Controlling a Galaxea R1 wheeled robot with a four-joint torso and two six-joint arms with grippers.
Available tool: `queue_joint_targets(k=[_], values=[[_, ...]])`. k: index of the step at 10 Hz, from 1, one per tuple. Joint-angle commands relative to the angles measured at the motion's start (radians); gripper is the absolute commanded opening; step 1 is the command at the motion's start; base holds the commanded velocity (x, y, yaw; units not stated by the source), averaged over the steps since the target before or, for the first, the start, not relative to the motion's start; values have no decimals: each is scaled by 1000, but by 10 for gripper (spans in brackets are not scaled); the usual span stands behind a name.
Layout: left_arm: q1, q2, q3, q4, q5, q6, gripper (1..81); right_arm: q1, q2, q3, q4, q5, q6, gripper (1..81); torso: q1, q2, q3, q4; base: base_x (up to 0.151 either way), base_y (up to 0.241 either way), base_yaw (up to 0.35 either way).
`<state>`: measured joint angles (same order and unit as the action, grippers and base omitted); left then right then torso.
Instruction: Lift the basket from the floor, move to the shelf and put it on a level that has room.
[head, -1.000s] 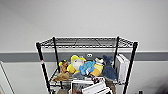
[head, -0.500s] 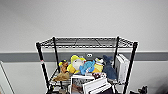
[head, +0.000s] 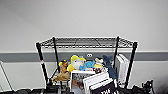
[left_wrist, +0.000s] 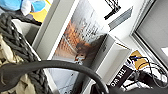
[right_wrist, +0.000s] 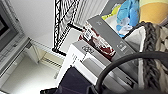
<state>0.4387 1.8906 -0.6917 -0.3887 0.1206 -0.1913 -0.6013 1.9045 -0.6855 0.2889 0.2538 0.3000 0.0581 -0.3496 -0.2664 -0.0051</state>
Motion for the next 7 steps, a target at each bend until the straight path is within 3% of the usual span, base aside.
queue_joint_targets(k=[1,7], values=[[-217,-5,81,2,-36,-77,10,200,-6,97,-17,5,44,10,0,0,0,0,0,0,0],[-373,-28,96,-1,-32,-198,10,353,-43,140,99,-4,44,10,0,0,0,0,0,0,0]])
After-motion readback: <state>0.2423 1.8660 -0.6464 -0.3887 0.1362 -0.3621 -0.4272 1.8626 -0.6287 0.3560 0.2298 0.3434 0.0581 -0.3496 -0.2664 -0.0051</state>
